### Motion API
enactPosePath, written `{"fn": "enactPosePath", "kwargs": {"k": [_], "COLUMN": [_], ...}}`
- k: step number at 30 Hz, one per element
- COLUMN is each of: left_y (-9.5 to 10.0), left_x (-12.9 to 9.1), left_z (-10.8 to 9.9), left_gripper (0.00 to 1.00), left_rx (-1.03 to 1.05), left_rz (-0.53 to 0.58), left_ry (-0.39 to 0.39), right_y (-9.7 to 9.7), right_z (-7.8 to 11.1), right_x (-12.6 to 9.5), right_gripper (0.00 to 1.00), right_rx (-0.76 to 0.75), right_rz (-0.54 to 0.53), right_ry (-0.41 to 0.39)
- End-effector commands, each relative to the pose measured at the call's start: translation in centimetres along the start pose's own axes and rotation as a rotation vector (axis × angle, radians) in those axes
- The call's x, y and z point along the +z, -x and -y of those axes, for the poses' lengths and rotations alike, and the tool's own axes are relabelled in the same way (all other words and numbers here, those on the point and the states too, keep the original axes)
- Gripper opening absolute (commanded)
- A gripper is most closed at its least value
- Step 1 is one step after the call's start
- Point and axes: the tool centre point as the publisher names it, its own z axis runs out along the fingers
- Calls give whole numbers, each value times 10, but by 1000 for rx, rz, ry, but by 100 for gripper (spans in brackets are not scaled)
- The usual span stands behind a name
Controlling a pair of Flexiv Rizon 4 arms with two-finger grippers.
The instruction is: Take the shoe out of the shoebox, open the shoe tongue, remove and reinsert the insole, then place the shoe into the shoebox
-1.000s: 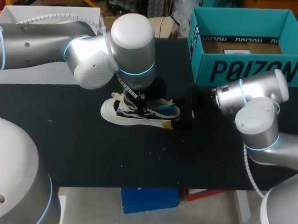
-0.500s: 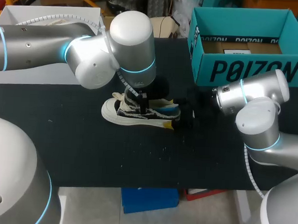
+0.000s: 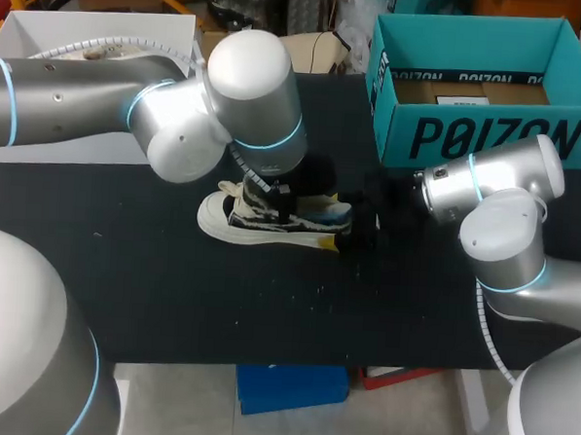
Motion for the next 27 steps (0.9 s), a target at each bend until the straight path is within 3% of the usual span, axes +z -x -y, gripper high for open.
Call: {"fn": "enactPosePath", "kwargs": {"k": [1,15,21,24,26,27], "left_y": [-4,0,0,0,0,0], "left_x": [2,7,7,8,10,10], "left_z": [3,16,22,25,27,28], "left_gripper": [37,39,34,24,5,2], "left_rx": [-1,-28,-20,-16,-14,-16], "left_rz": [24,64,65,63,60,55], "left_ry": [-4,-37,-48,-51,-49,-51], "right_y": [-1,-1,-1,-1,-1,-1], "right_z": [2,2,2,2,2,2], "right_x": [2,2,2,2,2,2], "right_gripper": [1,1,1,1,1,1], "right_rx": [1,1,1,1,1,1], "right_rz": [0,0,0,0,0,0], "right_ry": [-1,-1,-1,-1,-1,-1]}}
